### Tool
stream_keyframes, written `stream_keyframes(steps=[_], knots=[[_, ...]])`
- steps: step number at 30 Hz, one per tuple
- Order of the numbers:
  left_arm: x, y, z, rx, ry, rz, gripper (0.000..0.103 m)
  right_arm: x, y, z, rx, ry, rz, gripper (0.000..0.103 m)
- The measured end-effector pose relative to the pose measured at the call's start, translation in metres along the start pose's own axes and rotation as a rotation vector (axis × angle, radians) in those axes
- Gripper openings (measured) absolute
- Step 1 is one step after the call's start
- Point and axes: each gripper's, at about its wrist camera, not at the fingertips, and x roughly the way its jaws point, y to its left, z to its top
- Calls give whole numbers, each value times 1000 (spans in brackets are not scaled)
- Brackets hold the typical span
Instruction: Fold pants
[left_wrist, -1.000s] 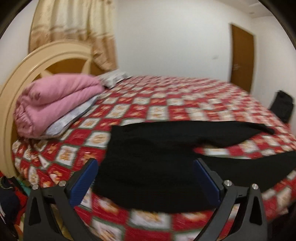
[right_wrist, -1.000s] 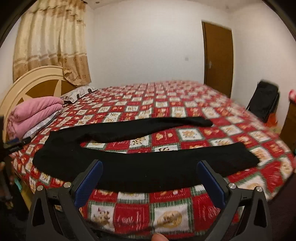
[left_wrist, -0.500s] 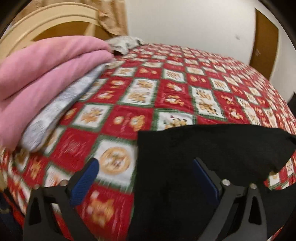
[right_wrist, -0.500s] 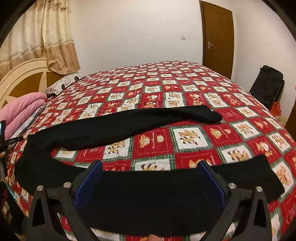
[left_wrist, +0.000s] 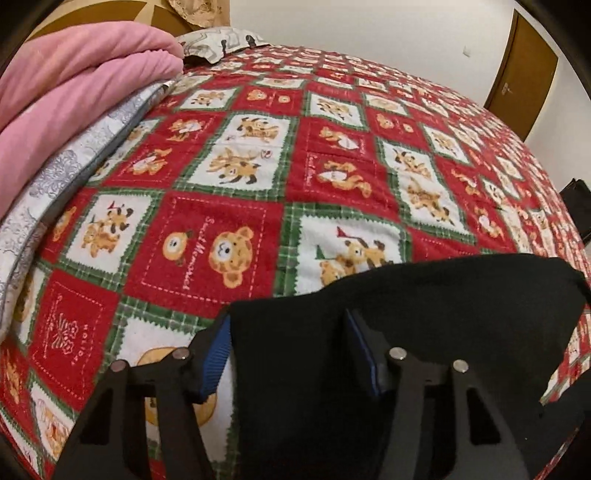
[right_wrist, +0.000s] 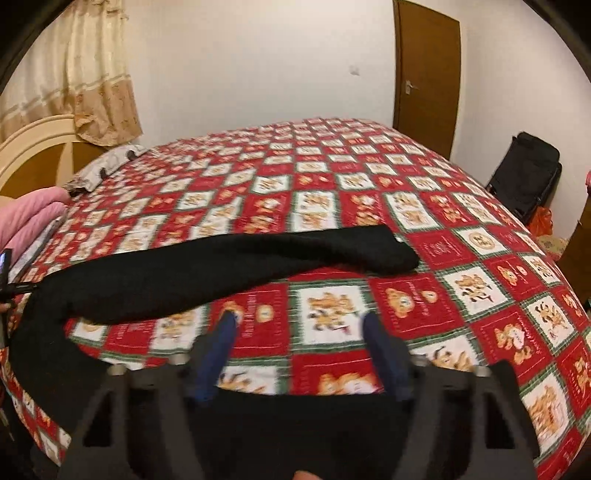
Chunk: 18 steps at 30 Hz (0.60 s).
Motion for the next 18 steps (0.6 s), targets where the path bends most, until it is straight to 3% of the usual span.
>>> stream_keyframes(steps=[2, 4, 5, 10, 15, 18], knots=[[-1, 0, 4, -2, -3, -12, 50, 12, -16, 6, 26, 27, -2, 63], [-2, 0, 4, 16, -2, -63, 22, 23, -33, 14, 60, 55, -3, 63], [-1, -1, 6, 13, 4, -88, 19, 27, -39, 17, 69, 62, -5, 63], [3, -15, 3, 94, -14, -46, 16, 55, -83, 45, 153, 118, -50, 63], [8, -13, 9, 68, 16, -50, 16, 91, -123, 78, 173, 164, -101, 63], [9, -10, 10, 61, 28, -65, 16, 118, -138, 96, 208, 196, -74, 63]])
